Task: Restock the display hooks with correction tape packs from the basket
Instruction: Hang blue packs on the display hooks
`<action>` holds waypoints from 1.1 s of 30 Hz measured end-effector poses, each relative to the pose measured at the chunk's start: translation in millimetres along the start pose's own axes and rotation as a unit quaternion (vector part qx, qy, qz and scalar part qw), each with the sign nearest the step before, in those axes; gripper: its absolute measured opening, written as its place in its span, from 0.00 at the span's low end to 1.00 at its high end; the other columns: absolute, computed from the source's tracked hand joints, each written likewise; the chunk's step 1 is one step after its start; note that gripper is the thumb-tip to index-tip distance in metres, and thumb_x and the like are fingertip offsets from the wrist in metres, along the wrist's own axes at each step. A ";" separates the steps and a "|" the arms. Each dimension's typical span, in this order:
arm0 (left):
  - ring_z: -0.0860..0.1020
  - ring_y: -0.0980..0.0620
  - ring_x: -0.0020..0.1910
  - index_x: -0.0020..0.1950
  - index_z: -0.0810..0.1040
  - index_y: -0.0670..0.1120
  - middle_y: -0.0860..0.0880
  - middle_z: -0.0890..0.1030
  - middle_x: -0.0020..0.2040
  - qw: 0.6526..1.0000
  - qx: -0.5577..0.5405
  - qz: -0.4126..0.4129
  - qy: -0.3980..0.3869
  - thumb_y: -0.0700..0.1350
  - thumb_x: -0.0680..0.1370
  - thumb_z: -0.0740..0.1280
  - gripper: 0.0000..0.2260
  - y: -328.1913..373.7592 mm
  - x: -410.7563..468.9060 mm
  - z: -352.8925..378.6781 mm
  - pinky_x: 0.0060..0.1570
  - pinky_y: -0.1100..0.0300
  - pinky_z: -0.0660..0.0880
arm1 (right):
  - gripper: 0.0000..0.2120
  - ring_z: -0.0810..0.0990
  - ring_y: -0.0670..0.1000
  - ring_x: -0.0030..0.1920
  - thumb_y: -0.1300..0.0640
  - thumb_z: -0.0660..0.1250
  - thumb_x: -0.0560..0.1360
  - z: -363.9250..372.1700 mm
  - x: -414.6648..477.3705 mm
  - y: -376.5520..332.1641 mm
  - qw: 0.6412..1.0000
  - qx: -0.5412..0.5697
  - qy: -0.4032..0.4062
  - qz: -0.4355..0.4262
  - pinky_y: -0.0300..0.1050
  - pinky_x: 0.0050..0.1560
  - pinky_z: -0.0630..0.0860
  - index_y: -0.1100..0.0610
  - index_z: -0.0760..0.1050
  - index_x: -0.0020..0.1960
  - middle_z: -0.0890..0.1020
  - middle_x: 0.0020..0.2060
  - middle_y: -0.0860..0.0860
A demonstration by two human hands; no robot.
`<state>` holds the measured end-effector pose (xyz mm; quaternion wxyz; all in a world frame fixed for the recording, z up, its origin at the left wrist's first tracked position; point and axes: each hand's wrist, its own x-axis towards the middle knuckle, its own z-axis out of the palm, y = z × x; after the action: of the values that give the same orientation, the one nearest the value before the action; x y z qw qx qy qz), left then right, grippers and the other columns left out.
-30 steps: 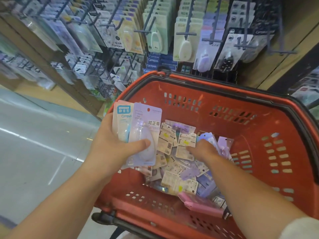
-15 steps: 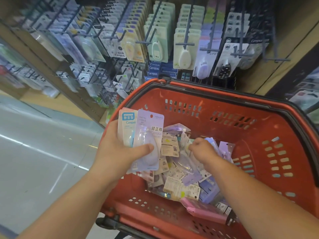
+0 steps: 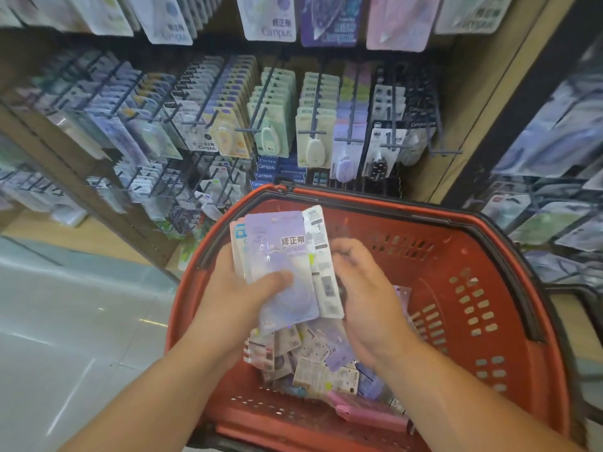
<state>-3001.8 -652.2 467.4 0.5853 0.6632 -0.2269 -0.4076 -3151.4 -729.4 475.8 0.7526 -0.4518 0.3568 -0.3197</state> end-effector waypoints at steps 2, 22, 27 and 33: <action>0.86 0.46 0.56 0.68 0.76 0.47 0.47 0.87 0.57 1.000 -0.008 0.005 -0.021 0.43 0.62 0.77 0.34 1.9 -3.2 1.6 0.49 0.53 0.81 | 0.12 0.84 0.53 0.52 0.64 0.67 0.81 -2.8 4.0 -2.6 1.000 0.019 0.012 -0.021 0.48 0.50 0.80 0.53 0.78 0.61 0.84 0.56 0.51; 0.87 0.44 0.53 0.65 0.77 0.49 0.47 0.88 0.57 0.998 -0.054 -0.009 -0.012 0.42 0.69 0.78 0.25 -1.2 -13.0 -4.6 0.46 0.49 0.84 | 0.08 0.84 0.52 0.44 0.55 0.60 0.85 1.3 6.6 0.8 0.995 -0.079 -0.022 0.056 0.48 0.39 0.80 0.56 0.76 0.58 0.85 0.49 0.54; 0.85 0.42 0.60 0.69 0.76 0.48 0.46 0.86 0.62 0.998 -0.062 -0.006 -0.008 0.48 0.68 0.80 0.31 -0.6 -10.2 -8.1 0.61 0.39 0.80 | 0.06 0.82 0.51 0.37 0.60 0.63 0.82 4.2 7.5 -1.9 0.994 -0.058 -0.072 0.065 0.41 0.27 0.72 0.58 0.76 0.57 0.83 0.42 0.52; 0.87 0.43 0.53 0.62 0.80 0.51 0.45 0.88 0.57 0.998 -0.069 0.003 0.000 0.42 0.70 0.70 0.21 5.6 -6.3 -23.4 0.49 0.48 0.84 | 0.06 0.81 0.48 0.34 0.63 0.67 0.81 0.5 24.0 2.2 0.980 -0.079 -0.159 0.089 0.42 0.27 0.72 0.59 0.74 0.57 0.82 0.47 0.56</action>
<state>-2985.5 -634.7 474.1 0.6307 0.6205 -0.2001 -0.4209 -3137.6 -747.6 468.0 0.7873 -0.5212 0.2951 -0.1462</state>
